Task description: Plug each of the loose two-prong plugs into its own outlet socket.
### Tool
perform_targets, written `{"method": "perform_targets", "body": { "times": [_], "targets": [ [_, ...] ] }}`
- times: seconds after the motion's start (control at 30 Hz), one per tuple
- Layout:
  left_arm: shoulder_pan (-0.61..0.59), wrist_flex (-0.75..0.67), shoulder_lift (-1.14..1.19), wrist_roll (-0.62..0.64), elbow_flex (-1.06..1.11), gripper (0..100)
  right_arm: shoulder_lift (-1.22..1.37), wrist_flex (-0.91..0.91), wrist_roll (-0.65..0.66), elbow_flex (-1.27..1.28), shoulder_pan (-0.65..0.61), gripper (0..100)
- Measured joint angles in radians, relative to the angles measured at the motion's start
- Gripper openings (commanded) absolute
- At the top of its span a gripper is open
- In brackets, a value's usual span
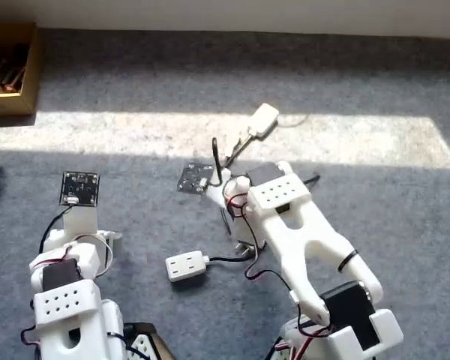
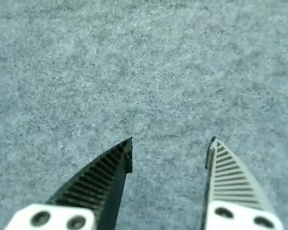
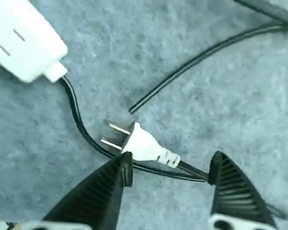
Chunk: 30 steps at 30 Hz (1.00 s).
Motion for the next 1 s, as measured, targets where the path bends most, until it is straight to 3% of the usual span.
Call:
{"method": "perform_targets", "body": {
  "times": [0.43, 0.7, 0.9, 1.0],
  "targets": [
    [-0.002, -0.003, 0.0, 0.0, 0.011, 26, 0.002, 0.011, 0.494, 0.014, 0.077, 25.5],
    [-0.002, -0.003, 0.0, 0.0, 0.014, 26, 0.003, 0.018, 0.535, 0.101, 0.069, 25.5],
    [-0.002, -0.003, 0.0, 0.0, 0.014, 26, 0.003, -0.135, 0.499, 0.198, 0.015, 25.5],
    [-0.002, -0.003, 0.0, 0.0, 0.014, 26, 0.003, -0.21, 0.474, 0.203, 0.015, 19.1]
  ]
}}
